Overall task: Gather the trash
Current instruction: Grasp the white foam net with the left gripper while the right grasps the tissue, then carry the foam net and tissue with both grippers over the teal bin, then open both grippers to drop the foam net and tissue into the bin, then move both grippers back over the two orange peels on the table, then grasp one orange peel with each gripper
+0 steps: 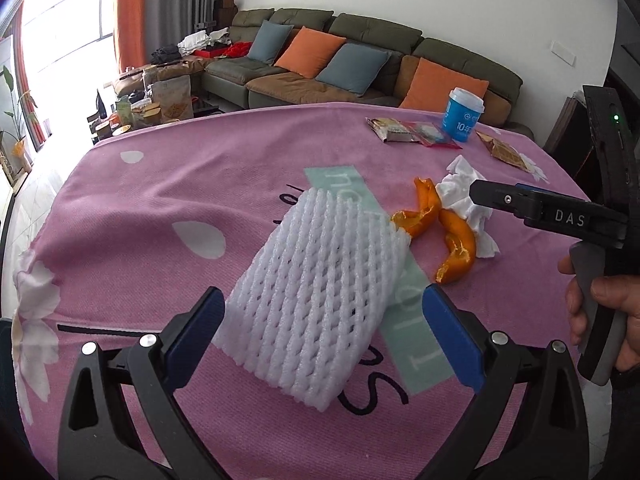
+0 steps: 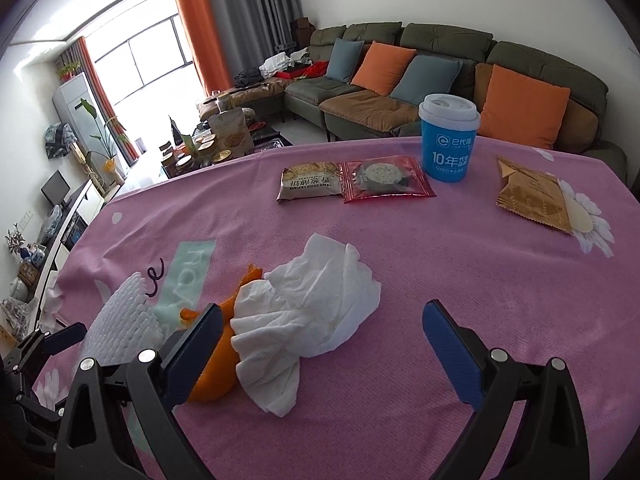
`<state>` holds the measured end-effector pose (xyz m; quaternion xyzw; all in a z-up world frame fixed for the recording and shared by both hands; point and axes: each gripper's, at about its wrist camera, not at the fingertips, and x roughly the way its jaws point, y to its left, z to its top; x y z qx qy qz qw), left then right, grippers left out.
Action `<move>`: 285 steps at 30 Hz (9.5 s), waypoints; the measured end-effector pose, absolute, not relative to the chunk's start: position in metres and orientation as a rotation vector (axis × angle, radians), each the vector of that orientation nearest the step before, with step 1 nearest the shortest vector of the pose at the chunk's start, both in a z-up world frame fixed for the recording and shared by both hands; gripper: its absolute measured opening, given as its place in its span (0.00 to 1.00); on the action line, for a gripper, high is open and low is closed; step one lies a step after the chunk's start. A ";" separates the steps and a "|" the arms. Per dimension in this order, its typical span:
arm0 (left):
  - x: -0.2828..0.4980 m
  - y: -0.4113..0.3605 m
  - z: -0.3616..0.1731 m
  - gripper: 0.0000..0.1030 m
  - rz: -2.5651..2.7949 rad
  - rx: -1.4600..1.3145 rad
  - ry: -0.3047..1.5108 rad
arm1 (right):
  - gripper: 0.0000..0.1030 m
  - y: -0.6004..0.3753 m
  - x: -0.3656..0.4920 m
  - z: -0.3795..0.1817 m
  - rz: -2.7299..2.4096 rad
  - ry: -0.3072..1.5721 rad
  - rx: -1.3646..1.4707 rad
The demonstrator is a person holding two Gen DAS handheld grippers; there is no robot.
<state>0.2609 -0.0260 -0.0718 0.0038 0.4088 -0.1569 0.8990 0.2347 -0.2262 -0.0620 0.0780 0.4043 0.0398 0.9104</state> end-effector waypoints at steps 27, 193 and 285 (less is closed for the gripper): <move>0.245 -0.011 -0.043 0.13 -0.383 -0.077 0.742 | 0.15 -0.229 0.220 -0.048 0.135 0.790 0.156; 0.105 0.191 0.019 0.95 0.055 -0.198 0.512 | 0.93 -0.039 0.158 0.002 0.426 0.649 -0.073; 0.326 -0.119 -0.083 0.33 -0.565 0.171 0.897 | 0.12 -0.233 0.203 -0.070 0.189 0.835 0.228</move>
